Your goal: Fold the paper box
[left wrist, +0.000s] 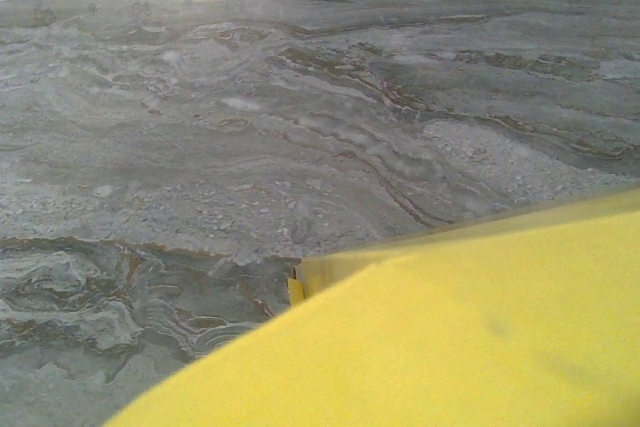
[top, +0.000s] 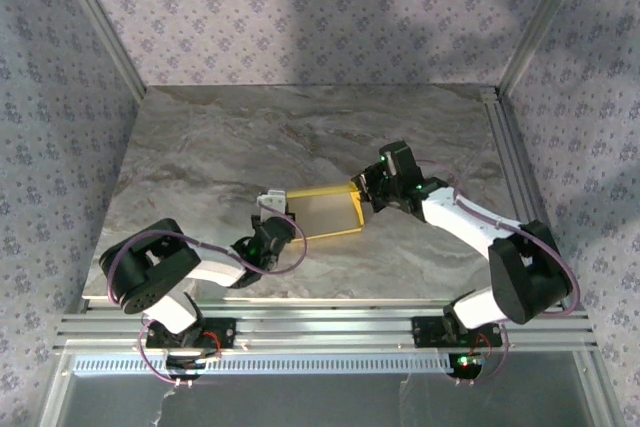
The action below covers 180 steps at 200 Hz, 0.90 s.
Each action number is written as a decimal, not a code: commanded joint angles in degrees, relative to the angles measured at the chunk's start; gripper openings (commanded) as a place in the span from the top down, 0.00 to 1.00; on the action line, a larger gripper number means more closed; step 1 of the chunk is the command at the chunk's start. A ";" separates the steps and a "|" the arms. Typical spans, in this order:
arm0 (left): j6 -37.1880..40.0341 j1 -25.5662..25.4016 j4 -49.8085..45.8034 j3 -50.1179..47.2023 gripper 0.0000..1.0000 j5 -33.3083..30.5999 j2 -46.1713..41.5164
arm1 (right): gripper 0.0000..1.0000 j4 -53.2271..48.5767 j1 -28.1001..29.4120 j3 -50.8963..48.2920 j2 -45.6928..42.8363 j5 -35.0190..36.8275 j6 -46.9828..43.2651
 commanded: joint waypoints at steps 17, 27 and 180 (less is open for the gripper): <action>1.36 -0.46 -1.64 1.18 1.00 1.28 0.19 | 0.44 -6.23 -0.38 1.43 -5.15 -0.43 -7.29; 1.81 -0.47 -1.85 1.20 1.00 1.18 0.00 | 0.40 -7.90 -1.50 0.87 -7.81 -0.14 -9.51; 2.98 -0.47 -3.44 2.05 1.00 0.83 -0.84 | 0.67 -23.64 -6.28 17.87 -0.77 0.10 -35.81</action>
